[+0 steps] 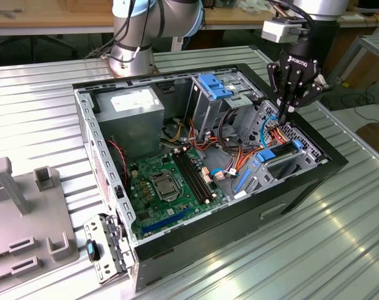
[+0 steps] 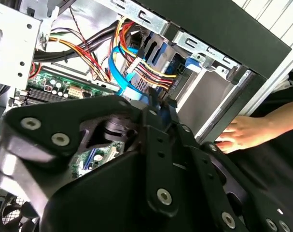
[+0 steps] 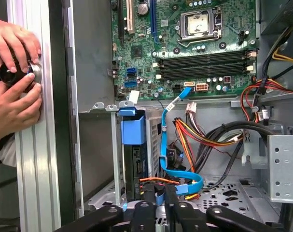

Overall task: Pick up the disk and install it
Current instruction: 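Insert the second disk wire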

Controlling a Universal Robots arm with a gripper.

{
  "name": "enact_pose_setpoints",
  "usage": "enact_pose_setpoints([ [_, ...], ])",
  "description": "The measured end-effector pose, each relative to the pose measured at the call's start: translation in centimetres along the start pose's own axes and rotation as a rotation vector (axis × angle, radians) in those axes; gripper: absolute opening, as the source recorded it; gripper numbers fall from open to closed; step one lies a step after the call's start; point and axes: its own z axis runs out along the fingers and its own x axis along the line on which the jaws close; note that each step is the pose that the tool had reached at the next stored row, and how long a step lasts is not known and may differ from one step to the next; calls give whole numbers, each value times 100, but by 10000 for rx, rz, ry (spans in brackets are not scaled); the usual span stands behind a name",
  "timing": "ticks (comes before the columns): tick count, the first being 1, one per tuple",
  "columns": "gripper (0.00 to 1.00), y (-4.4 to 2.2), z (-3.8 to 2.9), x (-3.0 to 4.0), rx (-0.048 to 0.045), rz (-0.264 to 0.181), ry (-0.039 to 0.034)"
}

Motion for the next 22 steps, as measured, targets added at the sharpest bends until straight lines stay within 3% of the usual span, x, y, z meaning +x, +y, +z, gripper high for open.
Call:
enact_pose_setpoints([
  [1,16,0,1,0,0,0,3],
  [3,16,0,4,-1,0,0,4],
  [4,16,1,7,1,-5,5,-113],
  [5,16,1,7,4,-14,9,-303],
  [6,16,0,9,11,-23,12,-514],
  [7,16,-1,13,26,-35,17,-779],
  [8,16,-1,17,38,-42,21,-933],
  [9,16,-2,26,70,-44,23,-998],
  [16,16,-9,74,236,-46,24,-1025],
  [22,16,-14,147,451,-46,24,-1033],
])
